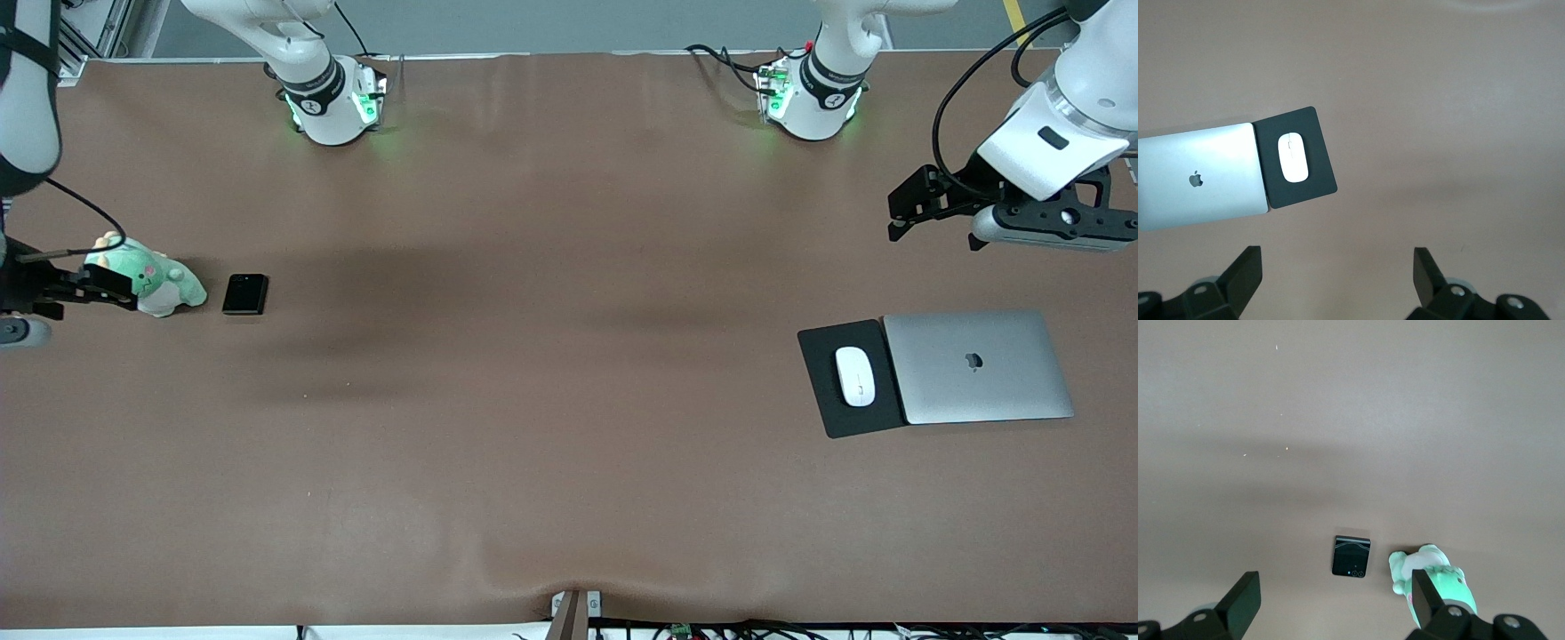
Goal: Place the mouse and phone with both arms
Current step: 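Open the right gripper and withdraw it from the phone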
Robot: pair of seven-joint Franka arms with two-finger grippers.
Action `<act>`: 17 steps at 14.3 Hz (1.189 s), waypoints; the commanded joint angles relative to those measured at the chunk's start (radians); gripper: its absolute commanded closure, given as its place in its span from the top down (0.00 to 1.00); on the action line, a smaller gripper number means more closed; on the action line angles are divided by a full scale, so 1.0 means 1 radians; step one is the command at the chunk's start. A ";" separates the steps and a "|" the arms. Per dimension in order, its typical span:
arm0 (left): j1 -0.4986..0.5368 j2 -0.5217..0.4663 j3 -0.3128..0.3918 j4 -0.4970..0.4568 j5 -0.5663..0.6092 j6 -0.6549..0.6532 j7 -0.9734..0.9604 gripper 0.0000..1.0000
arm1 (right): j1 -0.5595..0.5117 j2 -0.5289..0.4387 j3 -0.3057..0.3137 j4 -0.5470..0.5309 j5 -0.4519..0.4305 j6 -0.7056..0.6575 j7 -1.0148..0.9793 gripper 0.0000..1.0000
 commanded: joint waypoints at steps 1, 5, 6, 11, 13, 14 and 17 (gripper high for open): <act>0.013 -0.006 -0.006 0.009 -0.020 -0.005 -0.004 1.00 | 0.005 -0.001 -0.004 0.082 -0.014 -0.082 0.009 1.00; 0.013 -0.005 -0.006 0.003 -0.017 -0.006 -0.005 1.00 | 0.017 -0.039 0.009 0.094 -0.002 -0.098 0.130 1.00; 0.013 -0.006 -0.008 0.001 -0.017 -0.008 -0.007 1.00 | 0.027 -0.062 0.011 0.093 -0.002 -0.110 0.144 1.00; 0.014 -0.014 -0.006 0.001 -0.017 -0.022 -0.005 1.00 | 0.056 -0.095 0.014 0.085 0.029 -0.112 0.173 1.00; 0.014 -0.020 -0.006 0.004 -0.014 -0.025 -0.004 1.00 | 0.074 -0.095 0.013 0.082 0.026 -0.110 0.219 1.00; 0.014 -0.020 -0.005 0.007 -0.014 -0.025 -0.005 1.00 | 0.080 -0.092 0.013 0.082 0.018 -0.108 0.230 1.00; 0.013 -0.022 -0.006 0.009 -0.014 -0.025 -0.011 1.00 | 0.077 -0.092 0.011 0.080 0.017 -0.105 0.230 1.00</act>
